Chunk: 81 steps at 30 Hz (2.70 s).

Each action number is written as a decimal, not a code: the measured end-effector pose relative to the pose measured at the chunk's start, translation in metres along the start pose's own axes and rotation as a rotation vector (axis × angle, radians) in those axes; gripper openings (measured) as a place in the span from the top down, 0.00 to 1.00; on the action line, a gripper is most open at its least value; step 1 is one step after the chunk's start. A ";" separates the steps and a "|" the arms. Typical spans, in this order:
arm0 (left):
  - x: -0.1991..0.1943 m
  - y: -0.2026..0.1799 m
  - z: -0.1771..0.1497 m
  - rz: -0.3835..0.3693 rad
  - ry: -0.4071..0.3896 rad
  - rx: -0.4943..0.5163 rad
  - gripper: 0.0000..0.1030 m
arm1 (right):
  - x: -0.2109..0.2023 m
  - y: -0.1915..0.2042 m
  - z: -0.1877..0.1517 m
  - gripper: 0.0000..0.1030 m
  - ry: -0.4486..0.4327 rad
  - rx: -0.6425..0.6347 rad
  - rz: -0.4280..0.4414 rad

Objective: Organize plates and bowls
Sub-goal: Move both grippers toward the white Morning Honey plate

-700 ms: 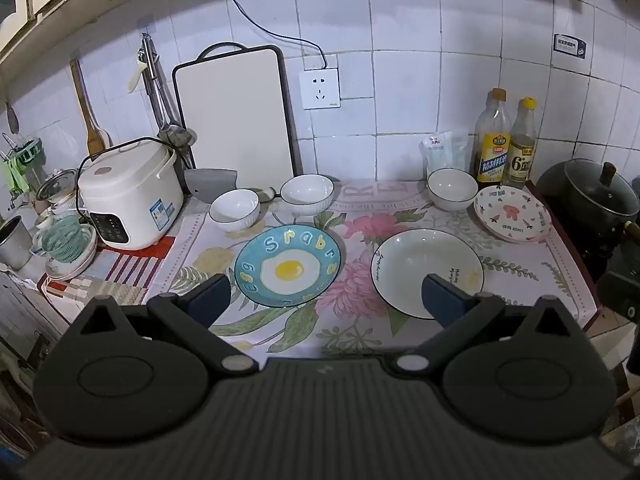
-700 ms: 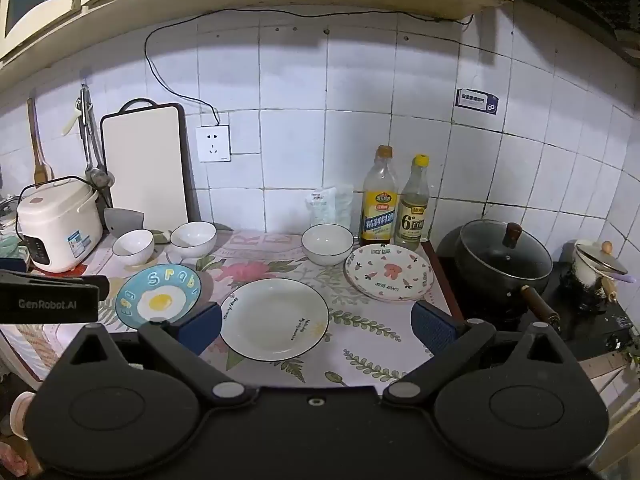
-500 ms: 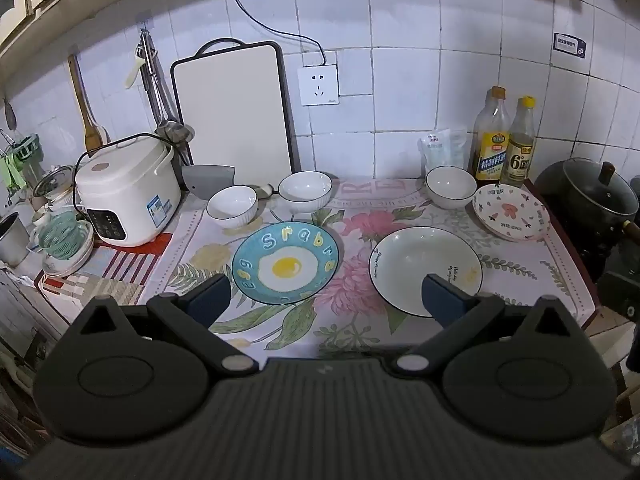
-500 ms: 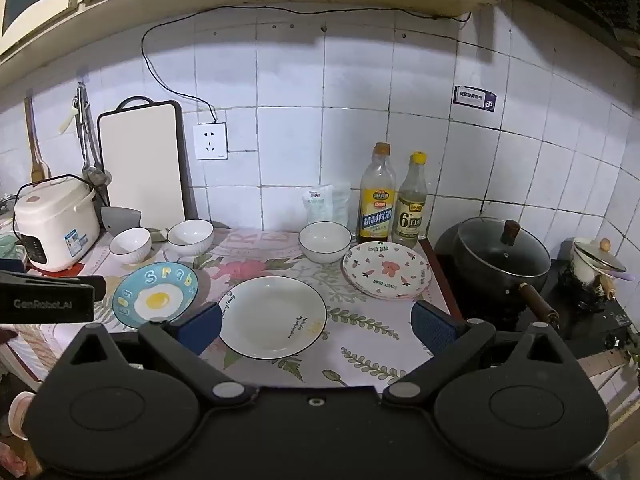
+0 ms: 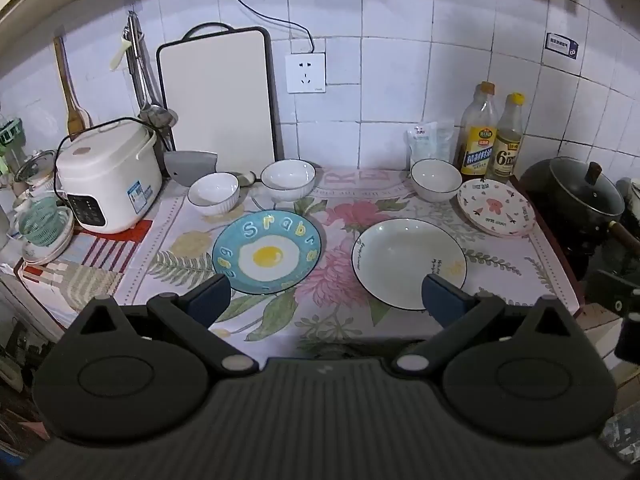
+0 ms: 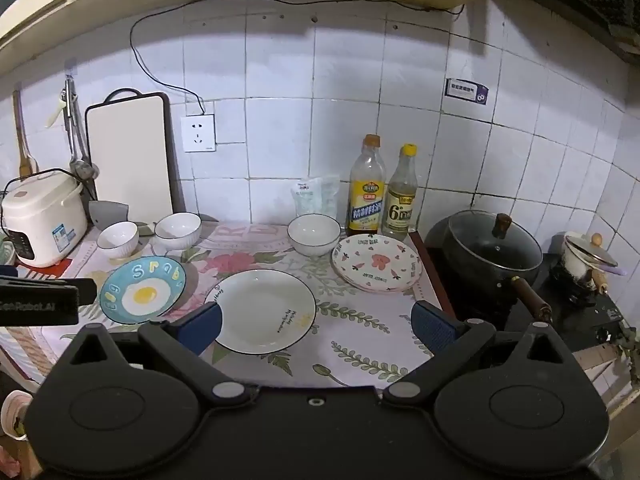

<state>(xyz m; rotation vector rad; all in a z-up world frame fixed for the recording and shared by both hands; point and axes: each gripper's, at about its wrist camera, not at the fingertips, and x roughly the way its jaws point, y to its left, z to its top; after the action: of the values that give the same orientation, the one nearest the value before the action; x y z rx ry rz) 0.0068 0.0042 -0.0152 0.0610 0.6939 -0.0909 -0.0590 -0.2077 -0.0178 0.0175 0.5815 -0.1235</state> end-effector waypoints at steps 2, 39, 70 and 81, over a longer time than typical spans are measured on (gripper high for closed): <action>0.001 -0.001 -0.001 0.002 0.004 0.006 0.00 | 0.001 0.000 0.000 0.01 0.004 0.003 -0.005; 0.010 0.006 -0.003 -0.009 0.031 0.004 0.00 | 0.012 0.007 -0.002 0.01 0.057 -0.009 -0.005; 0.034 0.000 0.011 -0.088 -0.029 0.007 0.01 | 0.046 -0.014 0.001 0.01 -0.071 0.034 0.169; 0.140 -0.012 0.013 -0.150 0.132 -0.030 0.16 | 0.147 -0.047 -0.014 0.02 -0.018 0.091 0.315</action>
<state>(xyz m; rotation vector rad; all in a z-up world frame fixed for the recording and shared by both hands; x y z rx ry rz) 0.1212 -0.0177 -0.0948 -0.0141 0.8314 -0.2223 0.0493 -0.2699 -0.1090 0.1952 0.5484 0.1561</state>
